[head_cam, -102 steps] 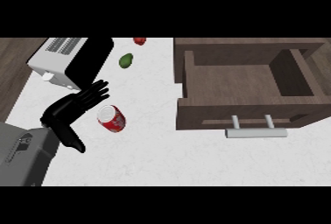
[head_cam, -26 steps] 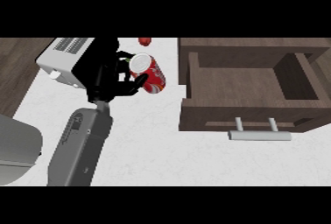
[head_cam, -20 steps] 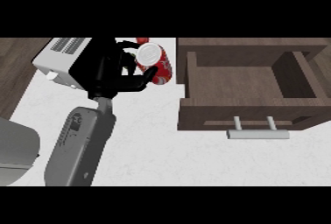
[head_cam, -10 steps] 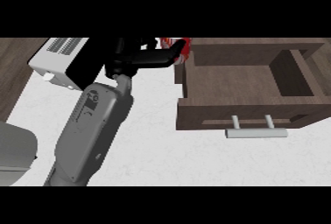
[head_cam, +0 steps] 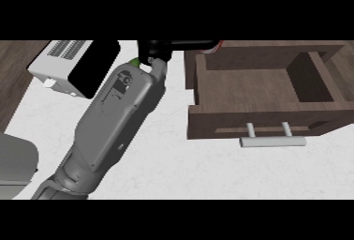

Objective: Pick up the can, place it into the drawer and close the drawer

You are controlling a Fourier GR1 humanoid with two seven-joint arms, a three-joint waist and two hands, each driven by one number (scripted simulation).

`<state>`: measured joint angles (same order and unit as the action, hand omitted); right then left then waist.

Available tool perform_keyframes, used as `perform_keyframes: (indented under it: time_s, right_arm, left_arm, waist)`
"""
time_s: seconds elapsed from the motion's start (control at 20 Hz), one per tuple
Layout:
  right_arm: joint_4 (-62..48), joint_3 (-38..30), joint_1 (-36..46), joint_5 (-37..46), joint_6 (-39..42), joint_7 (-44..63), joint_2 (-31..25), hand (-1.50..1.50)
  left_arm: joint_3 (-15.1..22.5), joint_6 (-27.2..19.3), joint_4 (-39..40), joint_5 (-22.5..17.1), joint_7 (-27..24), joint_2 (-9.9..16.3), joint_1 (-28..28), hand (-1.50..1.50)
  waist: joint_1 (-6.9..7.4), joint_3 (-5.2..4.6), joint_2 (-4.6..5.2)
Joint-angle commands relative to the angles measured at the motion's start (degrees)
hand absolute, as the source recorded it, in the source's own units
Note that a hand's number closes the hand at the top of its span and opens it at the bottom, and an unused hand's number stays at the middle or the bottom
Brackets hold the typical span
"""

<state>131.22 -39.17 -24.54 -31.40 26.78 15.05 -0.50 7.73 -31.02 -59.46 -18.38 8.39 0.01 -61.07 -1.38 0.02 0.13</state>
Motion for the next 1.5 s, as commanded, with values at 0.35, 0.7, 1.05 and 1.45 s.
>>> perform_keyframes:
  time_s: [0.35, 0.7, 1.05, 1.45]
  right_arm:
    - [-2.62, -0.36, 2.94, -0.28, -0.44, 0.43, -2.2, -1.5]
    - [-2.92, 0.95, 3.34, 3.03, 0.5, -1.09, -0.39, -1.5]
    - [-0.29, 1.36, 3.87, 1.23, -0.32, 0.73, -1.02, -1.5]
    - [0.66, 0.93, 4.16, 0.03, -1.35, 2.57, -1.26, -1.5]
  left_arm:
    - [5.8, -5.73, 14.07, -9.37, -4.95, -0.01, -11.85, 1.5]
    - [11.1, -7.57, 20.17, -18.12, -8.39, -0.01, -16.78, 1.5]
    - [14.56, -7.05, 27.76, -22.8, -11.87, -0.01, -19.51, 1.5]
    - [20.48, -7.12, 31.47, -27.21, -13.78, -0.01, -18.05, 1.5]
  waist:
    - [-0.94, 0.04, 0.22]
    - [-1.82, 0.07, 0.44]
    - [-2.76, 0.08, 0.71]
    - [-3.01, 0.07, 0.79]
